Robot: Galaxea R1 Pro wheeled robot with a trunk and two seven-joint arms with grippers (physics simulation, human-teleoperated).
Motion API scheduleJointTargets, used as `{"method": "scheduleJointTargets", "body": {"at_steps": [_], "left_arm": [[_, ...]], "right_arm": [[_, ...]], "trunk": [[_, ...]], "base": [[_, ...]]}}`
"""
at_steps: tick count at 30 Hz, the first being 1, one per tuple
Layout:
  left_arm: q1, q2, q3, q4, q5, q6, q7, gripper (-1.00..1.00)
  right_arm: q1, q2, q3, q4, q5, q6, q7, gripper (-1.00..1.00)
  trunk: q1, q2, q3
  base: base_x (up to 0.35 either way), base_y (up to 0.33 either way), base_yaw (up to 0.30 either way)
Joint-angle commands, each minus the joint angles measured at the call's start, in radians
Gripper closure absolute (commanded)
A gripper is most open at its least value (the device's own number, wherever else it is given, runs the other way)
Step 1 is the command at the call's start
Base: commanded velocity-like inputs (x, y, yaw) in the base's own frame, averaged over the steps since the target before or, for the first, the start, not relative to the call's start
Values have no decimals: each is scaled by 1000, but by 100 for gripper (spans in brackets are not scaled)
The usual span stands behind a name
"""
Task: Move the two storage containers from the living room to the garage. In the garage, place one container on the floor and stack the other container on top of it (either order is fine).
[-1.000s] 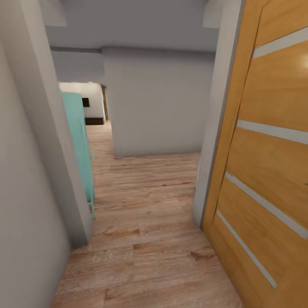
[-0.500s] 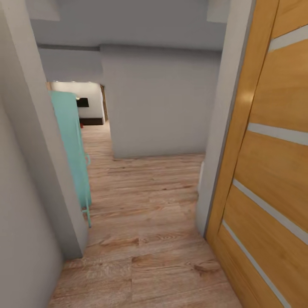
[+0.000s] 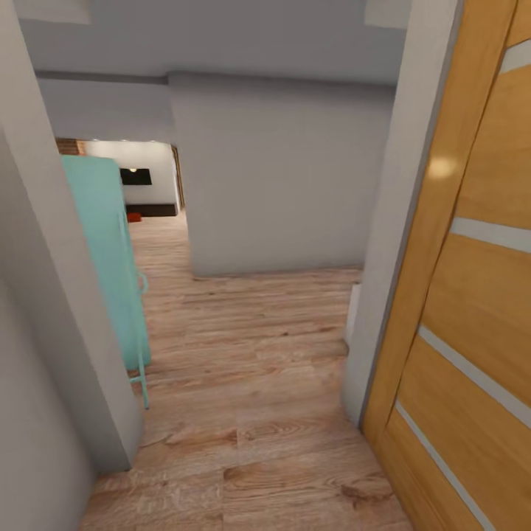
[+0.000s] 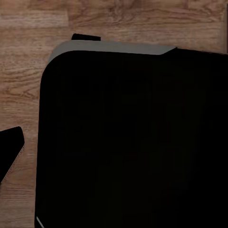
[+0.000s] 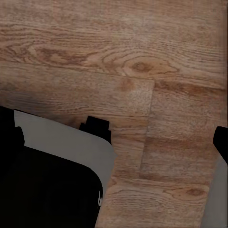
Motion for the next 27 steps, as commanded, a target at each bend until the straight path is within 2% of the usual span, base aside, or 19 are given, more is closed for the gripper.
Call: {"method": "scheduleJointTargets", "body": {"at_steps": [1,27], "left_arm": [[0,0,3,0,8,-2,0,-100],[0,0,3,0,8,-1,0,-100]], "right_arm": [[-1,0,8,3,0,-6,2,-100],[-1,1,8,4,-1,-5,2,-100]], "trunk": [[1,0,-1],[1,0,-1]], "base": [[321,0,0],[321,0,0]]}}
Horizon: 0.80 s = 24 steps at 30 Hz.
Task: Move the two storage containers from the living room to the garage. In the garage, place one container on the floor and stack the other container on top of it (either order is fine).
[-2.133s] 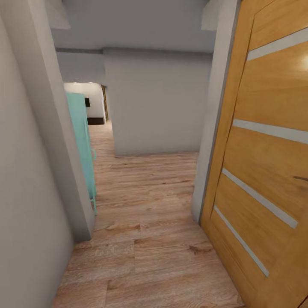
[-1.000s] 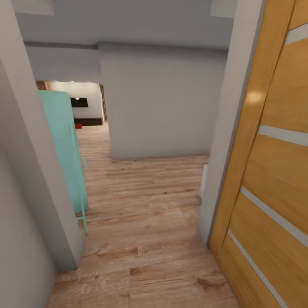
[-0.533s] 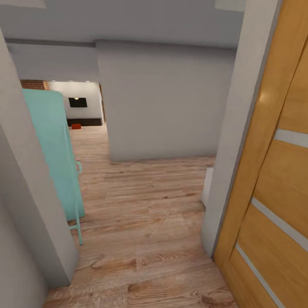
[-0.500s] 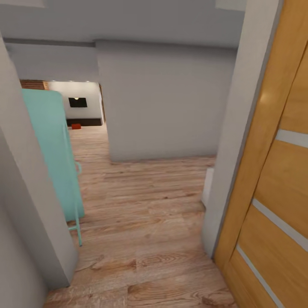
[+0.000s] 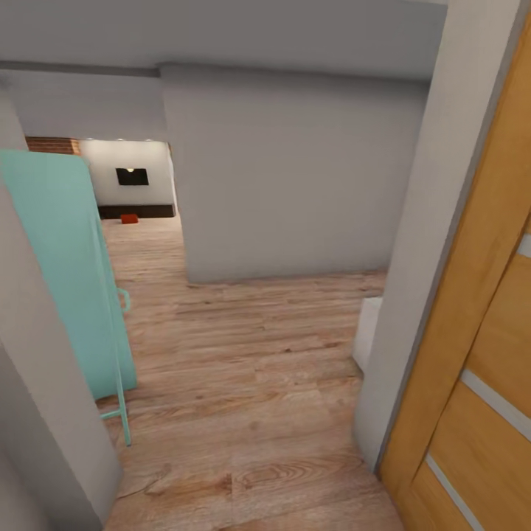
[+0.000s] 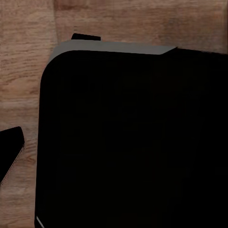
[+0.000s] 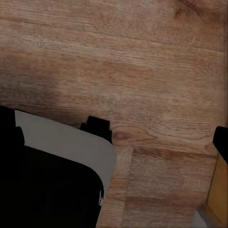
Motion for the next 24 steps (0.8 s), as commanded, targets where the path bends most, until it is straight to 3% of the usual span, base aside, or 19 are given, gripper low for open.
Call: {"method": "scheduleJointTargets", "body": {"at_steps": [1,24], "left_arm": [[0,0,3,0,8,-2,0,-100],[0,0,3,0,8,-2,0,-100]], "right_arm": [[-1,0,8,3,0,-7,2,-100],[-1,-1,8,3,0,-6,2,-100]], "trunk": [[1,0,-1],[1,0,-1]], "base": [[321,0,0],[321,0,0]]}}
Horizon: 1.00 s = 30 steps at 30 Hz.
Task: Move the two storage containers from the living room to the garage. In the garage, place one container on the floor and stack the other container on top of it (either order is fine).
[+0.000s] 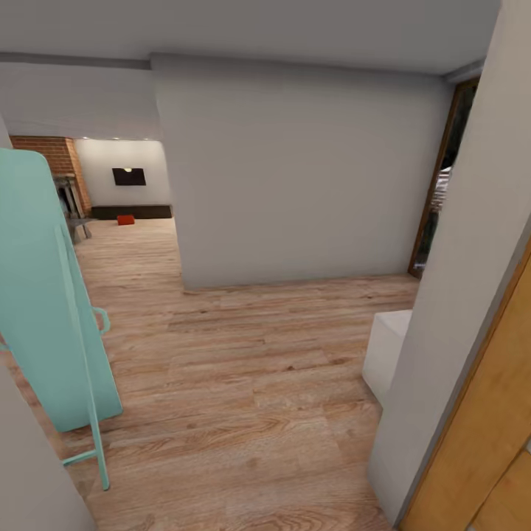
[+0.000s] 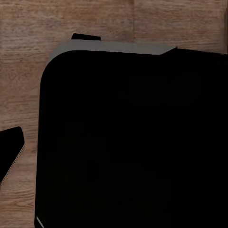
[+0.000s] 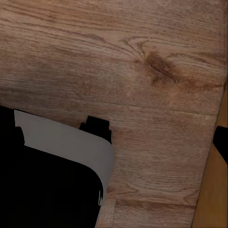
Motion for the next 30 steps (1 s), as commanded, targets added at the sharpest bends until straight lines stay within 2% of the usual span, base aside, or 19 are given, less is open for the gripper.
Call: {"method": "scheduleJointTargets", "body": {"at_steps": [1,30], "left_arm": [[0,0,3,0,8,-2,0,-100],[0,-1,3,0,8,-2,0,-100]], "right_arm": [[-1,0,8,3,0,-6,2,-100],[-1,1,8,4,0,-3,2,-100]], "trunk": [[1,0,-1],[1,0,-1]], "base": [[321,0,0],[321,0,0]]}}
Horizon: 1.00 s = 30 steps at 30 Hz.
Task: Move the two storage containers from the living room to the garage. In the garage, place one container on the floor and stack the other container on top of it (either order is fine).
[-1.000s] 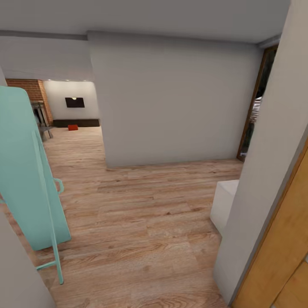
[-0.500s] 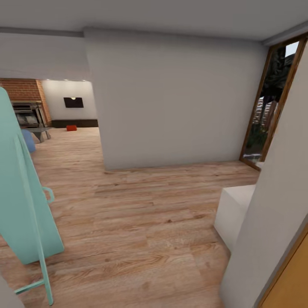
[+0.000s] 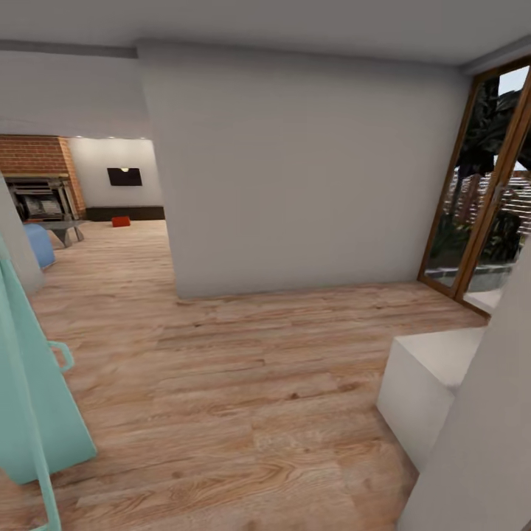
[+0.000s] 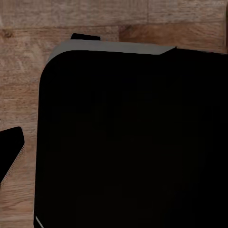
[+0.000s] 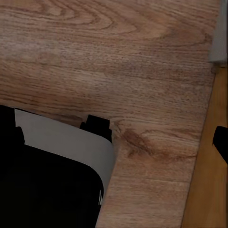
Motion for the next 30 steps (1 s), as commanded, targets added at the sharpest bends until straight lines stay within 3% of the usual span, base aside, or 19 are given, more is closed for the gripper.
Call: {"method": "scheduleJointTargets", "body": {"at_steps": [1,30], "left_arm": [[0,0,3,0,8,-2,0,-100],[0,1,3,0,8,-2,0,-100]], "right_arm": [[-1,0,8,3,0,-6,2,-100],[-1,-1,8,3,0,-10,4,-100]], "trunk": [[1,0,-1],[1,0,-1]], "base": [[321,0,0],[321,0,43]]}}
